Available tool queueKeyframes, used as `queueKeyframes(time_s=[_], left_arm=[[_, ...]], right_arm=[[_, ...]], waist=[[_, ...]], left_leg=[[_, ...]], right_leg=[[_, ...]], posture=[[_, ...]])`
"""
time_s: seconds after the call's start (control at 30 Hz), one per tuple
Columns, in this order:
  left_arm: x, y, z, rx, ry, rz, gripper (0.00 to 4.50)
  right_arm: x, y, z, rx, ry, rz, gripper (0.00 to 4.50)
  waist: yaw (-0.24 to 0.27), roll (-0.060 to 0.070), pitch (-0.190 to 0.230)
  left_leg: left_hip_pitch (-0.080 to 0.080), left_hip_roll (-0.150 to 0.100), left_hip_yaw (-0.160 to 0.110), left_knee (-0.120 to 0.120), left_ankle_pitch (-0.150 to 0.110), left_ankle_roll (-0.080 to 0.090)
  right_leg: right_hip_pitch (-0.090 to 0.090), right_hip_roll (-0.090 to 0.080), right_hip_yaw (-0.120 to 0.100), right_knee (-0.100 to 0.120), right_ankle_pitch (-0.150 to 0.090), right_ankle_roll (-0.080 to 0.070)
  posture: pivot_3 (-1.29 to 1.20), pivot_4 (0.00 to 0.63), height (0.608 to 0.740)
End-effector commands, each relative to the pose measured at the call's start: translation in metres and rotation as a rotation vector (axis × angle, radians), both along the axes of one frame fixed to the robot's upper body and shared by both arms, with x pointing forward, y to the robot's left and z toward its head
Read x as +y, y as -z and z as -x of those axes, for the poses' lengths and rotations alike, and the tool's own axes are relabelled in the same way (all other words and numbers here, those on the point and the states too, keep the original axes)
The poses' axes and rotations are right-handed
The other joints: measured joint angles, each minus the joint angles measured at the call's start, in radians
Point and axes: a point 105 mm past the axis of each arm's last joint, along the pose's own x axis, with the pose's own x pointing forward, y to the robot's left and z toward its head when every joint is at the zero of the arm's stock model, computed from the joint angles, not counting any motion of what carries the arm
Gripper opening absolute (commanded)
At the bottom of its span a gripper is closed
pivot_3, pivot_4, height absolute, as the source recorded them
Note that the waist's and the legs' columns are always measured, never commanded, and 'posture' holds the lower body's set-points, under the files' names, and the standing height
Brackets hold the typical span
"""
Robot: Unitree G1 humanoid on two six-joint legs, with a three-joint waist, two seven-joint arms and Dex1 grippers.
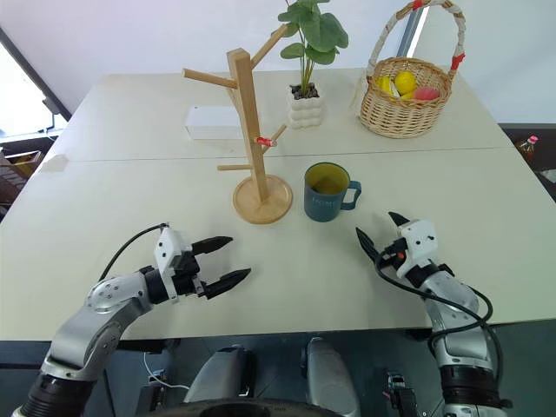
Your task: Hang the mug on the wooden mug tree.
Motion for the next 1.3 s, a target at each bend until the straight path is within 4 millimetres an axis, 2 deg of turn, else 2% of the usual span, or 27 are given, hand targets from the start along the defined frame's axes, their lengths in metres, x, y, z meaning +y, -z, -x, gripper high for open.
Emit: queueKeyframes(time_s=[0.03, 0.3, 0.8, 0.9, 0.97, 1.1, 1.13, 1.23, 1.3], left_arm=[[-0.018, -0.014, 0.006, -0.052, 0.088, 0.011, 4.5], [-0.026, -0.016, 0.006, -0.06, 0.103, 0.013, 4.5], [-0.024, -0.023, 0.005, -0.086, 0.095, 0.022, 4.5], [-0.024, -0.024, 0.003, -0.091, 0.092, 0.023, 4.5], [-0.023, -0.025, 0.003, -0.094, 0.089, 0.022, 4.5], [-0.023, -0.024, 0.002, -0.096, 0.085, 0.02, 4.5], [-0.023, -0.024, 0.001, -0.097, 0.084, 0.02, 4.5], [-0.022, -0.024, 0.001, -0.099, 0.078, 0.019, 4.5], [-0.02, -0.023, 0.0, -0.099, 0.065, 0.018, 4.5]], right_arm=[[0.008, -0.016, -0.011, -0.062, 0.008, -0.012, 4.43], [0.008, -0.027, -0.03, -0.095, 0.058, -0.049, 4.43], [0.018, -0.015, -0.044, -0.055, 0.051, -0.081, 4.43], [0.023, -0.015, -0.046, -0.052, 0.03, -0.092, 3.59], [0.025, -0.015, -0.047, -0.051, 0.022, -0.098, 2.66], [0.028, -0.016, -0.048, -0.055, 0.011, -0.104, 0.41], [0.029, -0.017, -0.047, -0.056, 0.006, -0.105, 0.03], [0.033, -0.021, -0.046, -0.069, -0.015, -0.1, 0.03], [0.04, -0.029, -0.041, -0.098, -0.054, -0.038, 0.03]], waist=[[0.0, 0.0, 0.0], [0.001, 0.0, 0.0], [-0.001, 0.0, 0.0], [-0.001, 0.0, 0.0], [-0.001, 0.0, 0.0], [-0.001, 0.0, 0.0], [-0.001, 0.0, 0.0], [-0.001, 0.0, 0.0], [-0.001, 0.0, 0.0]], left_leg=[[0.0, 0.0, 0.0, 0.0, 0.0, 0.0], [0.0, 0.0, 0.0, 0.0, 0.0, 0.0], [0.0, 0.0, 0.0, 0.0, 0.0, 0.0], [0.0, 0.0, 0.0, 0.0, 0.0, 0.0], [0.0, 0.0, 0.0, 0.0, 0.0, 0.0], [0.0, 0.0, 0.0, 0.0, 0.0, 0.0], [0.0, 0.0, 0.0, 0.0, 0.0, 0.0], [0.0, 0.0, 0.0, 0.0, 0.0, 0.0], [0.0, 0.0, 0.0, 0.0, 0.0, 0.0]], right_leg=[[0.0, 0.0, 0.0, 0.0, 0.0, 0.0], [0.0, 0.0, 0.0, 0.0, 0.0, 0.0], [0.0, 0.001, 0.0, 0.0, 0.0, 0.0], [0.0, 0.001, 0.0, 0.0, 0.0, 0.0], [0.0, 0.001, 0.0, 0.0, 0.0, 0.0], [0.0, 0.001, 0.0, 0.0, 0.0, 0.0], [0.0, 0.001, 0.0, 0.0, 0.0, 0.0], [0.0, 0.001, 0.0, 0.0, 0.0, 0.001], [0.0, 0.001, 0.0, 0.0, 0.0, 0.001]], posture=[[0.0, 0.15, 0.74], [0.0, 0.15, 0.74], [0.0, 0.15, 0.74], [0.0, 0.15, 0.74], [0.0, 0.15, 0.74], [0.0, 0.15, 0.74], [0.0, 0.15, 0.74], [0.0, 0.15, 0.74], [0.0, 0.15, 0.74]])
